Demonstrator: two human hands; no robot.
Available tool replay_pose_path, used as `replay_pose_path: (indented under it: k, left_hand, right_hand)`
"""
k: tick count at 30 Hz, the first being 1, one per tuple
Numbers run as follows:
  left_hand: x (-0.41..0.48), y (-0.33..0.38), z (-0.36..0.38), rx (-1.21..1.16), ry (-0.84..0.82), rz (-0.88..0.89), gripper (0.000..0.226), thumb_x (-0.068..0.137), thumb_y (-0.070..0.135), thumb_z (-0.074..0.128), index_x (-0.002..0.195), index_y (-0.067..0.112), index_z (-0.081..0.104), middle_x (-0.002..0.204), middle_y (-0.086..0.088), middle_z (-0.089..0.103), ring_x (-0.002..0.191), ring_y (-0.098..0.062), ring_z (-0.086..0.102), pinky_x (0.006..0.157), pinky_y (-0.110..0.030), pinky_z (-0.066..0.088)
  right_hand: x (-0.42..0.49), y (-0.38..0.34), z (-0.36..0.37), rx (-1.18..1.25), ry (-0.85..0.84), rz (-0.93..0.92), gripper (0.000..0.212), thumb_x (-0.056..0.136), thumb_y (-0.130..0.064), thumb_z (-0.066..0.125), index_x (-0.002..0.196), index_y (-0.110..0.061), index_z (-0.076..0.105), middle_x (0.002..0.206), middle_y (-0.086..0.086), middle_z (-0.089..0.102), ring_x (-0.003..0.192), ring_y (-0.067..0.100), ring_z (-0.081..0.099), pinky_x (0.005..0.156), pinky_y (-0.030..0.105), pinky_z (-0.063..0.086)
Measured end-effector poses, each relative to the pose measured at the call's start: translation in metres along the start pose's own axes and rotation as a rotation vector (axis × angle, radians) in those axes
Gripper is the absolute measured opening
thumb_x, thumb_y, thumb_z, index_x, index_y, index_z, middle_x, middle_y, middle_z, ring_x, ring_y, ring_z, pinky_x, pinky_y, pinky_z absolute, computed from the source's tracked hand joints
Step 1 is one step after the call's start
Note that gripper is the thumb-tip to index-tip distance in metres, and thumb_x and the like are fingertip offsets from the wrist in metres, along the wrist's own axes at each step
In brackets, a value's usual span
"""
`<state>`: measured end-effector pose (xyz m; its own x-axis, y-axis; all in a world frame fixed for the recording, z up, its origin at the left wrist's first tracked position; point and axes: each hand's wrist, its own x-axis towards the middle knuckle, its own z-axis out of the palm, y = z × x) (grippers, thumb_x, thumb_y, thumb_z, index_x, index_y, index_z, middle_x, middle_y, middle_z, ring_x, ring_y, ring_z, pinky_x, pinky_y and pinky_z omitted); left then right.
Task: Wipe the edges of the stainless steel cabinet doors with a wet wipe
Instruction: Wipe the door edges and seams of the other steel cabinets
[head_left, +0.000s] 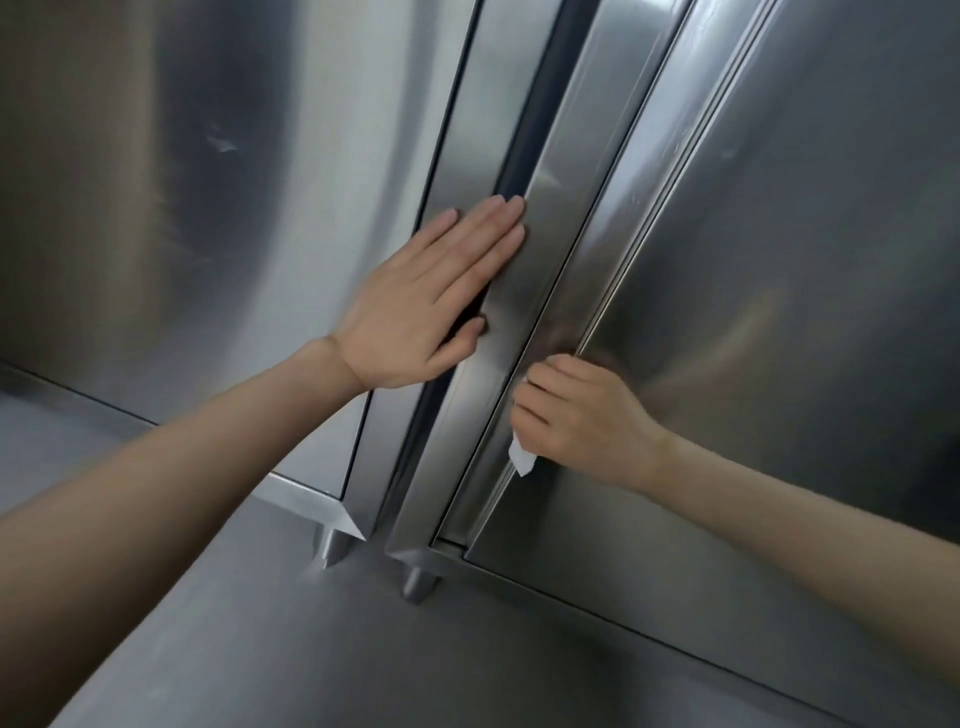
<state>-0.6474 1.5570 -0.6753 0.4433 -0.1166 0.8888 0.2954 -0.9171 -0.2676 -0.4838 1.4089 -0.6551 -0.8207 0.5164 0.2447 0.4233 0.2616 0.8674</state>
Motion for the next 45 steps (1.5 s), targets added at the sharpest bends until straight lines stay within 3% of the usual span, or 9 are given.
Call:
replay_pose_path:
  k: [7,12,20,25,30,32,39,42,45]
  left_hand:
    - [-0.001,-0.003,-0.007,-0.012,-0.045,0.017,0.066,0.092,0.023,0.046,0.15,-0.001,0.024,0.157,-0.021,0.023,0.148,-0.028,0.017,0.122,-0.034,0.01]
    - [0.0,0.004,-0.011,-0.021,-0.064,-0.005,0.07,0.088,0.018,0.05,0.149,-0.003,0.025,0.157,-0.022,0.023,0.147,-0.031,0.019,0.122,-0.035,0.009]
    - [-0.01,0.005,-0.018,-0.023,-0.144,0.027,0.076,0.083,0.02,0.051,0.15,-0.004,0.023,0.157,-0.024,0.02,0.148,-0.032,0.015,0.122,-0.036,0.008]
    - [-0.058,0.016,-0.018,0.019,-0.326,0.108,0.078,0.082,0.019,0.053,0.151,0.0,0.023,0.159,-0.018,0.017,0.149,-0.027,0.012,0.123,-0.04,0.008]
    - [-0.101,0.028,-0.02,0.042,-0.484,0.22,0.07,0.087,0.023,0.041,0.152,0.008,0.024,0.161,-0.007,0.018,0.15,-0.022,0.011,0.123,-0.04,0.006]
    - [-0.108,0.028,-0.023,0.034,-0.504,0.206,0.069,0.086,0.021,0.04,0.152,0.008,0.025,0.161,-0.006,0.019,0.15,-0.021,0.012,0.123,-0.039,0.006]
    - [-0.086,0.026,-0.032,0.086,-0.426,0.185,0.076,0.08,0.013,0.044,0.152,0.006,0.024,0.16,-0.009,0.02,0.149,-0.025,0.014,0.123,-0.041,0.009]
    - [-0.069,0.028,-0.027,0.087,-0.392,0.182,0.078,0.078,0.012,0.047,0.152,0.005,0.023,0.16,-0.01,0.02,0.149,-0.027,0.015,0.122,-0.043,0.012]
    - [-0.058,0.025,-0.024,0.12,-0.39,0.166,0.075,0.08,0.011,0.044,0.152,0.004,0.023,0.16,-0.011,0.02,0.149,-0.027,0.015,0.122,-0.046,0.014]
  right_hand:
    - [-0.001,0.015,-0.003,-0.031,0.131,0.221,0.028,0.082,-0.004,0.062,0.057,-0.01,0.051,0.06,0.007,0.051,0.059,0.026,0.054,0.062,0.033,0.043]
    - [-0.016,-0.06,0.024,0.129,-0.094,0.013,0.019,0.078,-0.003,0.066,0.061,-0.011,0.062,0.064,0.004,0.059,0.062,0.023,0.057,0.062,0.031,0.051]
    - [-0.025,-0.072,0.034,0.105,-0.056,0.243,0.012,0.075,-0.001,0.066,0.068,-0.009,0.06,0.073,0.008,0.058,0.069,0.025,0.055,0.074,0.032,0.043]
    - [-0.033,-0.125,0.049,0.182,-0.203,0.096,0.016,0.077,0.0,0.061,0.067,-0.013,0.062,0.07,0.003,0.061,0.065,0.02,0.056,0.062,0.029,0.049]
    - [-0.027,-0.091,0.046,0.149,0.015,0.285,0.024,0.083,0.006,0.057,0.066,-0.01,0.055,0.07,0.006,0.055,0.066,0.023,0.051,0.065,0.031,0.04]
    - [-0.029,-0.09,0.047,0.161,0.053,0.279,0.024,0.083,0.006,0.059,0.066,-0.01,0.055,0.07,0.006,0.056,0.067,0.024,0.052,0.068,0.031,0.04]
    - [-0.037,-0.16,0.066,0.305,-0.21,0.09,0.015,0.073,-0.005,0.071,0.064,-0.014,0.063,0.069,0.002,0.061,0.064,0.019,0.058,0.057,0.028,0.047]
    - [-0.033,-0.14,0.06,0.253,-0.137,0.172,0.017,0.076,0.0,0.068,0.065,-0.012,0.061,0.07,0.004,0.059,0.064,0.022,0.055,0.057,0.03,0.045]
    - [-0.028,-0.118,0.051,0.227,0.059,0.391,0.016,0.083,0.001,0.066,0.07,-0.009,0.062,0.076,0.008,0.062,0.073,0.023,0.054,0.068,0.03,0.043]
